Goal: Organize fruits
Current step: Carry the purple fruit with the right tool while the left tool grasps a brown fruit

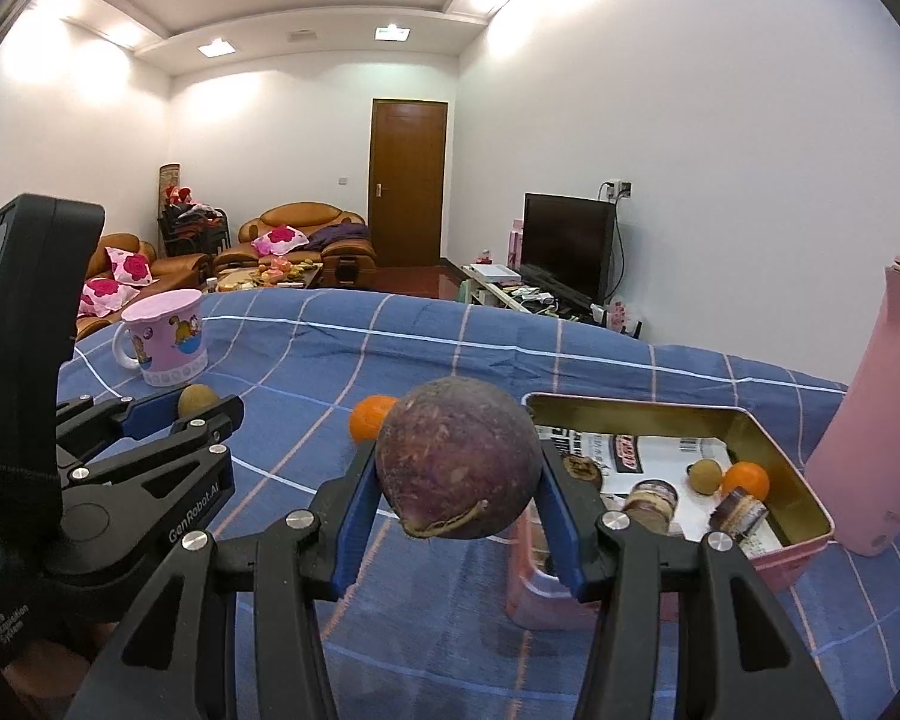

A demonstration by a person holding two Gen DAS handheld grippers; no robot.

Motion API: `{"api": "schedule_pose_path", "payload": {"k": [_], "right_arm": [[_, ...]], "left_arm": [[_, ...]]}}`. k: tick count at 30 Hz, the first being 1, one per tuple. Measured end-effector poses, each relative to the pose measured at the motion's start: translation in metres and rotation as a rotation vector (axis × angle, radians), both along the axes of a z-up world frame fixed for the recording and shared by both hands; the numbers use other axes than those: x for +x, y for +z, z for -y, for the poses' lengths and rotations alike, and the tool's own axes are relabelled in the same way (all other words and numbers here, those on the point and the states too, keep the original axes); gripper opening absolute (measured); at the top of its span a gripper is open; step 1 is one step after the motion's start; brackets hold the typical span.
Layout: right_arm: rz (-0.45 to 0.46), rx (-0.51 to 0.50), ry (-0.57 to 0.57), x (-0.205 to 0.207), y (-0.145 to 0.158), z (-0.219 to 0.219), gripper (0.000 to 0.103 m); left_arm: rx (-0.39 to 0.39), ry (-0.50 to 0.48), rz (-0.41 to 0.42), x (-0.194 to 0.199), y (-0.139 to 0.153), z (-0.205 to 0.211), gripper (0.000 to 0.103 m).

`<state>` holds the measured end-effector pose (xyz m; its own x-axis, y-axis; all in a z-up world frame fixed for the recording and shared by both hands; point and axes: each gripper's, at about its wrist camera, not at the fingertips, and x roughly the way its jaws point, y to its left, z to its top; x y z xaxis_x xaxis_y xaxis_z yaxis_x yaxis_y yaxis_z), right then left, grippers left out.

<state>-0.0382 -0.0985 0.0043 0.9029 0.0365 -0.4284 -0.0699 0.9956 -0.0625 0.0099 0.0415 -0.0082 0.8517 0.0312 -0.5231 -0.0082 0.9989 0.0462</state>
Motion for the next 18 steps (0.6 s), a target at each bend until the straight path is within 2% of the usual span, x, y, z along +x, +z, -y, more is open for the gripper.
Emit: {"api": "schedule_pose_path", "payload": {"k": [18], "right_arm": [[0.005, -0.015, -0.043, -0.010, 0.002, 0.033, 0.052]], "left_arm": [[0.001, -0.071, -0.006, -0.006, -0.001, 0.048, 0.030]]}}
